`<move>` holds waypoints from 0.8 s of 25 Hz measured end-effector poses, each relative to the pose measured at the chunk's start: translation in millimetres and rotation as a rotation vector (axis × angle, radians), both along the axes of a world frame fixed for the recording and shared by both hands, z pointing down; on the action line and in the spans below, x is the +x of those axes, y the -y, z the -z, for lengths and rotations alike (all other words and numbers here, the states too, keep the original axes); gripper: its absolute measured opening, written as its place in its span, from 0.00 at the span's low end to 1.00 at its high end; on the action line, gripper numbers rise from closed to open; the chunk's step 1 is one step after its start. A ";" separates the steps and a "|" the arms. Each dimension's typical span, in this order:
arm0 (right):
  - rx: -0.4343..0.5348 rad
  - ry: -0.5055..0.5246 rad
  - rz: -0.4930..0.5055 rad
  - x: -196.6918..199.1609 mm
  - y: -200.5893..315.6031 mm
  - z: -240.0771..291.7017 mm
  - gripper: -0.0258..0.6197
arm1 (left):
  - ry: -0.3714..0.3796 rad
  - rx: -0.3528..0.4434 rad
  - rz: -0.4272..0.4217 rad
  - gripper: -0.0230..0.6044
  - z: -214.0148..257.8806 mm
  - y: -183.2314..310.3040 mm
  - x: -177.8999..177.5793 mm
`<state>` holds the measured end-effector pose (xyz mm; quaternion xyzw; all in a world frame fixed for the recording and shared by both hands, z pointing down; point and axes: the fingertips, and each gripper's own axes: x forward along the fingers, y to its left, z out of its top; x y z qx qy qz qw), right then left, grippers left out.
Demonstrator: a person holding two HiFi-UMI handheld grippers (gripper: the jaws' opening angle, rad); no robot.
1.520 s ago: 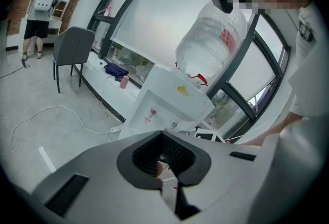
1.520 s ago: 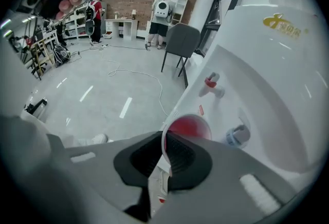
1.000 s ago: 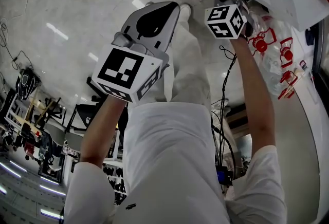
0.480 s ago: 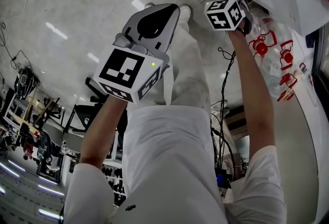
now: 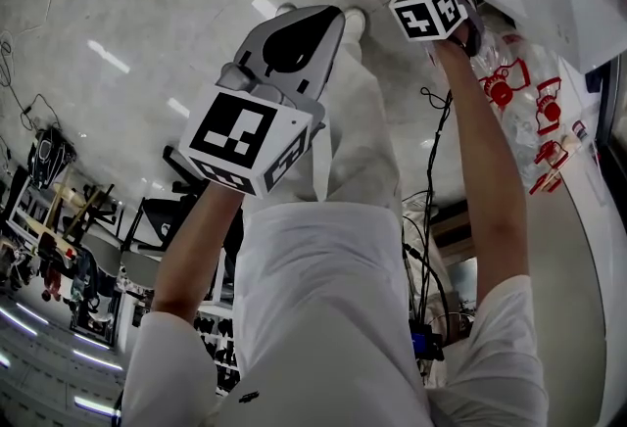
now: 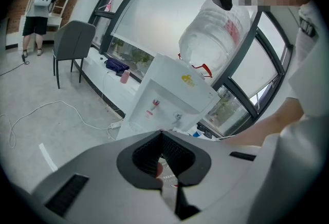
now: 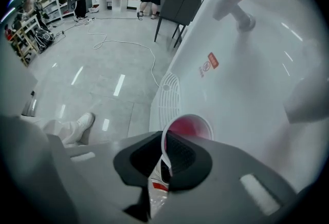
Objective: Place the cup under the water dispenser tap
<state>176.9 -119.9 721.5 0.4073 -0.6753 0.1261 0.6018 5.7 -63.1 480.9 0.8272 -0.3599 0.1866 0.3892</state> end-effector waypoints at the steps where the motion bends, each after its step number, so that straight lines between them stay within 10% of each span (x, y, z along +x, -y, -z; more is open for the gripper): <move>1: -0.004 -0.005 -0.002 1.1 0.6 -1.5 0.09 | 0.000 -0.001 0.001 0.03 -0.3 0.4 -0.2; 20: -0.016 -0.028 0.006 2.3 4.3 -4.4 0.14 | 0.007 -0.001 -0.002 0.03 0.1 4.5 0.5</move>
